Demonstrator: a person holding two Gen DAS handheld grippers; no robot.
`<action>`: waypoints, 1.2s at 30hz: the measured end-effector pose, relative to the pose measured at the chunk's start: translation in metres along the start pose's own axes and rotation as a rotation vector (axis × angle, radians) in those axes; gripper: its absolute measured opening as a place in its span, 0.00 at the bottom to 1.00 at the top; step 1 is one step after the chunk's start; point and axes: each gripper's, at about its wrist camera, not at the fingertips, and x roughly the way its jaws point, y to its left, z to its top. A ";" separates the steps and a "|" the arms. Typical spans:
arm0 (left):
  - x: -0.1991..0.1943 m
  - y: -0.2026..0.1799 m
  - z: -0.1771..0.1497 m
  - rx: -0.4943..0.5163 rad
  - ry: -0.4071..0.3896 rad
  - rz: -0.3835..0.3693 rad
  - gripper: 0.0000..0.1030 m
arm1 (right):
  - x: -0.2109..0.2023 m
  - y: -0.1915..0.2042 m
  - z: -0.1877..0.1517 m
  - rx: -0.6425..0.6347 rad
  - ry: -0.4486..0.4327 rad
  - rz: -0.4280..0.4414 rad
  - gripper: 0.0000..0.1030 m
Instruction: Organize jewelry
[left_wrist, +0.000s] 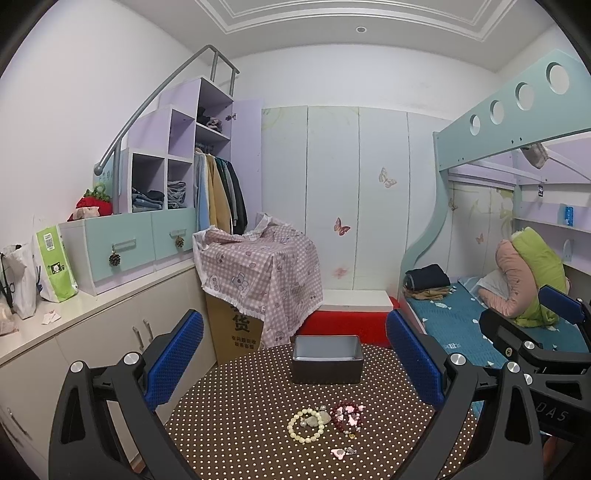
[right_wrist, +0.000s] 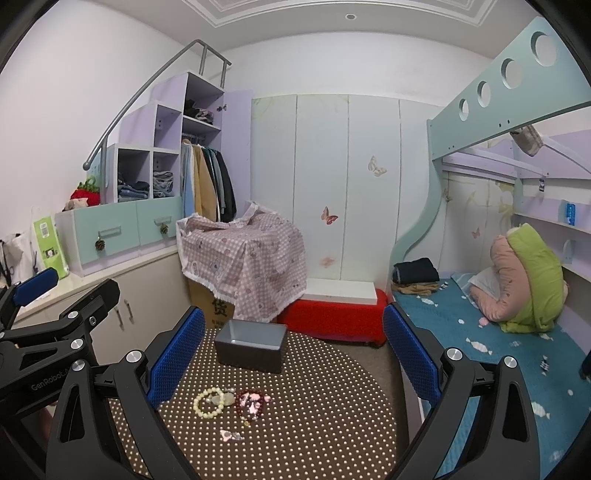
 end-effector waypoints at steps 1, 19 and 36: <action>-0.002 -0.007 0.006 0.003 0.000 0.002 0.93 | 0.000 -0.001 0.000 0.000 0.001 -0.001 0.91; -0.001 -0.012 0.007 0.008 0.005 0.002 0.93 | -0.002 -0.006 -0.001 0.001 0.000 -0.002 0.91; 0.007 -0.012 -0.001 0.008 0.020 -0.003 0.93 | -0.001 -0.008 -0.004 0.000 0.001 -0.002 0.91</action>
